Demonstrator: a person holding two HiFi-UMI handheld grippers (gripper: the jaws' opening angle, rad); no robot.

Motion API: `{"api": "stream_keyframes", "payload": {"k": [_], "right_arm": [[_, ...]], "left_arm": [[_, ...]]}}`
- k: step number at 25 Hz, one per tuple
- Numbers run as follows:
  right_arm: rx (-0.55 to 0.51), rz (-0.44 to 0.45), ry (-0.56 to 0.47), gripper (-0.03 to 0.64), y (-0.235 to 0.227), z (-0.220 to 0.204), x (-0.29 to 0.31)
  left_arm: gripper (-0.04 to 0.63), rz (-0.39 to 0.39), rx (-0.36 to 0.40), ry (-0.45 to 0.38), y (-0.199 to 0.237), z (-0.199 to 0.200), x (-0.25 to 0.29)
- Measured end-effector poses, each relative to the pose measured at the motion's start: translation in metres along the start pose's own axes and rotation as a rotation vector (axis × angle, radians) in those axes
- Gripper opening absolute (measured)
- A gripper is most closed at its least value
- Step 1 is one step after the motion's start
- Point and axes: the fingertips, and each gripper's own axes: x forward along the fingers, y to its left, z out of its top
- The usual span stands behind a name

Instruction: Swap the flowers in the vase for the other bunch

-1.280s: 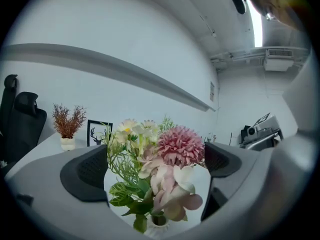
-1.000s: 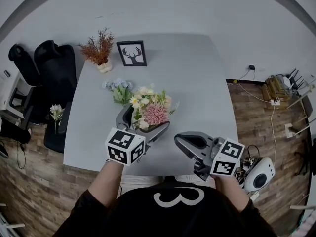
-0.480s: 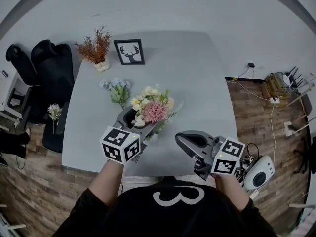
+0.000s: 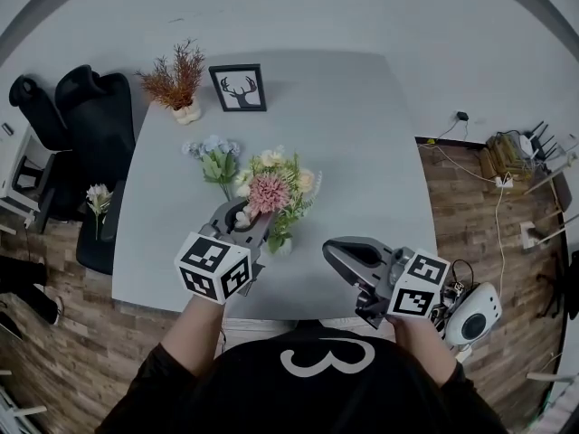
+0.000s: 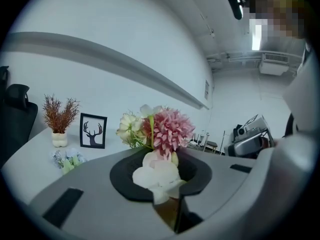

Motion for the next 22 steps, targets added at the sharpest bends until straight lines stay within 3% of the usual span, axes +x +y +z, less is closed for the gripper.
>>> {"api": "stream_keyframes", "payload": {"k": [22], "right_arm": [[-0.02, 0.013, -0.028, 0.008, 0.026, 0.002, 0.002]], "left_arm": [[0.061, 0.012, 0.002, -0.138, -0.011, 0.049, -0.035]]}}
